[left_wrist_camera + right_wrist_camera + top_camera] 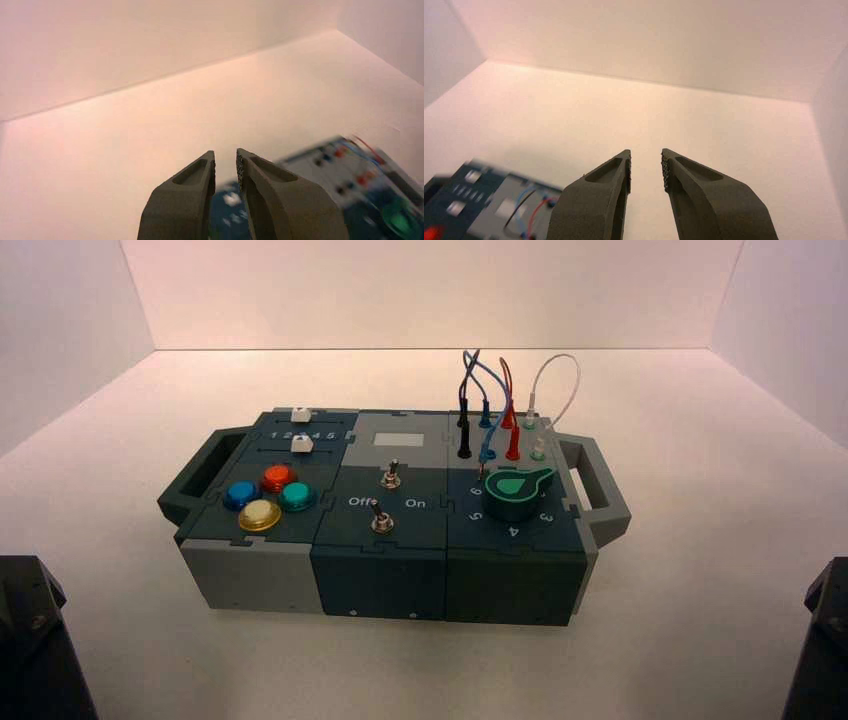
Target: Pull the black wire.
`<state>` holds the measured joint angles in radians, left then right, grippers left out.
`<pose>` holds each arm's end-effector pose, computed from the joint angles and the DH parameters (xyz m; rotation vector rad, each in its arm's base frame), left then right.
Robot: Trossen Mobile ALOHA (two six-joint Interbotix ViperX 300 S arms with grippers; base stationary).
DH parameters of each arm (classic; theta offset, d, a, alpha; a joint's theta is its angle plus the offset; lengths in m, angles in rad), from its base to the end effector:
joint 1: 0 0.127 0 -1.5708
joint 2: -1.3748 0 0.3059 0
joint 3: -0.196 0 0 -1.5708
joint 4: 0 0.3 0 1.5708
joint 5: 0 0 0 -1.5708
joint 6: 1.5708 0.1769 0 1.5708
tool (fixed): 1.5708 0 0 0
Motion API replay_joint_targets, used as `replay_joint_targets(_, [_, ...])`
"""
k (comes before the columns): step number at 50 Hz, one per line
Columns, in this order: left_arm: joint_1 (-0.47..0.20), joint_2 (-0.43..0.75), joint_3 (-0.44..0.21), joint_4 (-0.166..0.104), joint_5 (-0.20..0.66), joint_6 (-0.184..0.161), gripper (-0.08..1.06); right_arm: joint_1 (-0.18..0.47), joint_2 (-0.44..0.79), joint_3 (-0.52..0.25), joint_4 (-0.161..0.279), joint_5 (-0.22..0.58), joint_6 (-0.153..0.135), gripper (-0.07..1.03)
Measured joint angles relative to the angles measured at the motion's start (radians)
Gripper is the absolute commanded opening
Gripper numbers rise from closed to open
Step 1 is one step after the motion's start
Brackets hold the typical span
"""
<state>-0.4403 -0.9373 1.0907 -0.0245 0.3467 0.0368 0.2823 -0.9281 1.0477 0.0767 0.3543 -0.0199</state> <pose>0.2211 -0.1058 0.2220 0.1213 0.4895 -0.4426 0.2396 0.0744 0.2382 -0.0099 0.4786 0.2907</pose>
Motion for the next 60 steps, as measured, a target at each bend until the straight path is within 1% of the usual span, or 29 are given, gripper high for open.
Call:
replay_joint_targets(1, [-0.011, 0.0, 0.003, -0.002, 0.0, 0.0, 0.26, 0.011, 0.005, 0.0, 0.002, 0.005, 0.0, 0.35])
replay_joint_targets(2, [-0.035, 0.0, 0.008, -0.002, 0.003, -0.002, 0.26, 0.034, 0.011, 0.0, 0.002, 0.014, 0.0, 0.35])
replay_joint_targets(5, [-0.067, 0.0, 0.014, -0.002, 0.008, -0.002, 0.26, 0.067, 0.028, 0.0, 0.003, 0.034, 0.0, 0.35])
replay_joint_targets(6, [-0.071, 0.0, 0.014, -0.002, 0.009, -0.002, 0.26, 0.067, 0.029, 0.0, 0.003, 0.034, 0.0, 0.35])
replay_joint_targets(11, [-0.097, 0.006, 0.031, -0.003, 0.028, -0.003, 0.26, 0.124, 0.071, 0.0, 0.009, 0.066, 0.0, 0.35])
replay_joint_targets(16, [-0.104, 0.025, 0.037, -0.003, 0.044, -0.005, 0.25, 0.15, 0.112, 0.0, 0.017, 0.084, 0.0, 0.35])
replay_joint_targets(20, [-0.106, 0.035, 0.038, -0.003, 0.049, -0.003, 0.22, 0.164, 0.13, -0.003, 0.023, 0.095, 0.0, 0.35])
replay_joint_targets(22, [-0.107, 0.041, 0.038, -0.003, 0.049, -0.005, 0.2, 0.181, 0.146, -0.008, 0.026, 0.1, 0.0, 0.35])
replay_joint_targets(23, [-0.107, 0.055, 0.038, -0.003, 0.051, -0.003, 0.18, 0.204, 0.169, -0.014, 0.032, 0.103, 0.0, 0.35])
replay_joint_targets(30, [-0.109, 0.08, 0.038, -0.003, 0.051, -0.005, 0.16, 0.253, 0.215, -0.038, 0.038, 0.106, 0.0, 0.35])
replay_joint_targets(31, [-0.109, 0.087, 0.038, -0.005, 0.051, -0.005, 0.15, 0.272, 0.23, -0.044, 0.043, 0.107, 0.0, 0.35])
replay_joint_targets(32, [-0.109, 0.089, 0.038, -0.003, 0.051, -0.005, 0.14, 0.275, 0.232, -0.046, 0.041, 0.107, 0.0, 0.35])
replay_joint_targets(37, [-0.109, 0.114, 0.037, -0.005, 0.051, -0.005, 0.03, 0.31, 0.273, -0.064, 0.051, 0.114, 0.0, 0.35])
replay_joint_targets(45, [-0.109, 0.152, 0.025, -0.005, 0.054, -0.002, 0.02, 0.353, 0.337, -0.091, 0.067, 0.129, 0.0, 0.35])
replay_joint_targets(51, [-0.109, 0.17, 0.014, -0.005, 0.055, 0.0, -0.01, 0.391, 0.385, -0.109, 0.078, 0.132, 0.0, 0.35])
replay_joint_targets(60, [-0.109, 0.178, 0.014, -0.005, 0.057, 0.0, -0.02, 0.422, 0.448, -0.126, 0.094, 0.133, 0.0, 0.35])
